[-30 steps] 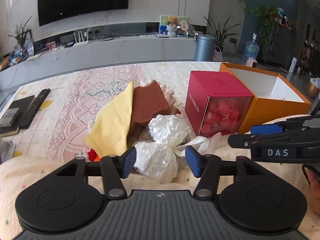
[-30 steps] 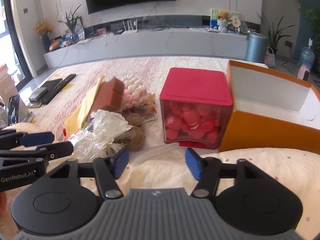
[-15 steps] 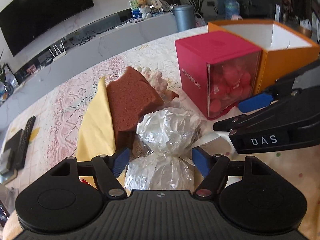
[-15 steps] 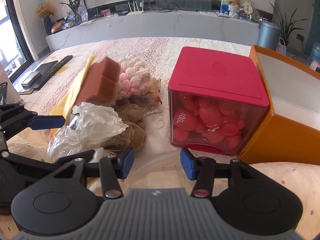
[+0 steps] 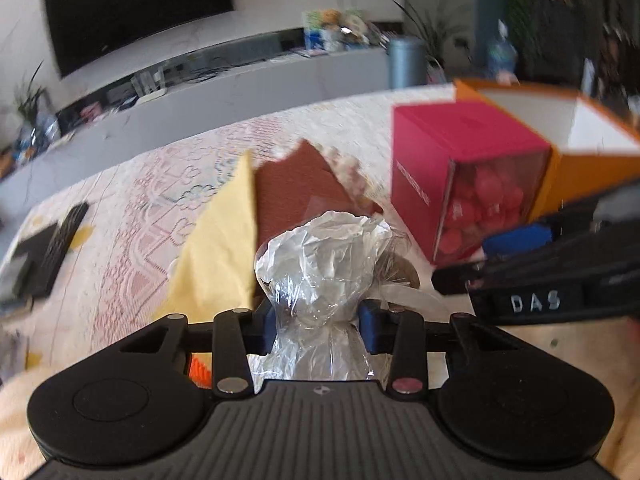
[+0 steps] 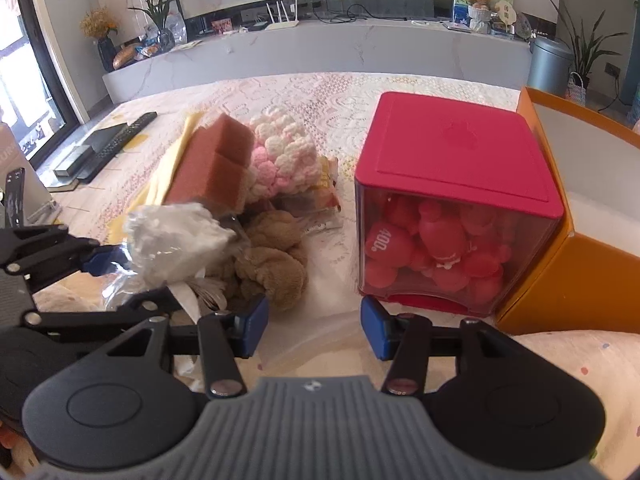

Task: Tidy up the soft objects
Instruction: 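Grasp the plastic-wrapped bundle with the left tool while the right tool grasps the brown plush, then lift the plastic bundle and brown plush and carry both over the orange box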

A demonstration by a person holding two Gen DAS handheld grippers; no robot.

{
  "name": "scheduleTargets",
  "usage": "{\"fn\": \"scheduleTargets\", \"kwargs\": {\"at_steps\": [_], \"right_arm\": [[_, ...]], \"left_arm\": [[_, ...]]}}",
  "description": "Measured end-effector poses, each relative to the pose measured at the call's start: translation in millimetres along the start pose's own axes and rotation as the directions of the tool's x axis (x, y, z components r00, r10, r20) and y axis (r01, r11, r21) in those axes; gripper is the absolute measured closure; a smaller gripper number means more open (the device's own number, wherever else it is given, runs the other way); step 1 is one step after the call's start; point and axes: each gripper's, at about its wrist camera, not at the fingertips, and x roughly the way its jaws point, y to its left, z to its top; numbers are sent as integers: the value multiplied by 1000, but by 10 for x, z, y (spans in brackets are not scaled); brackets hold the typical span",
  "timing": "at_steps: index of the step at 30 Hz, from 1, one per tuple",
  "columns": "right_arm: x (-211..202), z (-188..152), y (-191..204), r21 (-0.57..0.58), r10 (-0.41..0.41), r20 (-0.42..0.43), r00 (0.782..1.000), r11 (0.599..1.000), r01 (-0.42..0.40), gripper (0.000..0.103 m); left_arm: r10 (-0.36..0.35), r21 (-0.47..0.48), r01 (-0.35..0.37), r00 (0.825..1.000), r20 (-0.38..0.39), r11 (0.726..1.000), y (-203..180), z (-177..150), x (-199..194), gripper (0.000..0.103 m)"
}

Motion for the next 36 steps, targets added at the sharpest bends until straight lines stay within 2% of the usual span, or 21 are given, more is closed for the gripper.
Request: {"fn": "scheduleTargets", "kwargs": {"at_steps": [4,6,11,15,20,24,26,27,28,32,36], "right_arm": [[22,5,67,-15,18,0,1000,1000,-18,45],[62,31,129,-36,38,0,999,999,-38,41],[301,121,311,-169,51,-27,998,984,-55,31],[477,162,425,-302,26,-55,998,952,-42,31],[654,177,514,-395,36,-90,995,916,-69,33],[731,125,513,-417,48,-105,993,905,-88,44],[737,105,518,-423,56,-111,992,901,-98,62],[715,97,520,-427,51,-104,993,900,-91,66],[687,95,516,-432,41,-98,994,899,-80,81],[483,134,440,-378,68,-68,995,922,-89,86],[193,146,448,-365,52,-7,999,930,-51,86]], "left_arm": [[22,-186,-17,999,28,982,272,4,-195,59],[27,-235,-19,999,30,972,364,10,-219,59],[28,-284,-27,1000,-2,959,481,-22,-72,59],[16,-294,-18,1000,-7,956,506,-85,-34,59],[-2,-312,-3,1000,-14,950,500,-124,-20,59],[-8,-318,1,1000,-21,948,509,-133,6,59],[-9,-316,2,1000,-22,949,502,-136,11,59],[-10,-315,2,1000,-22,949,501,-131,15,59],[-10,-315,3,1000,-22,949,498,-129,13,59],[-13,-326,12,1000,-1,945,509,-129,-35,59],[-19,-333,27,999,30,943,497,-112,-134,59]]}}
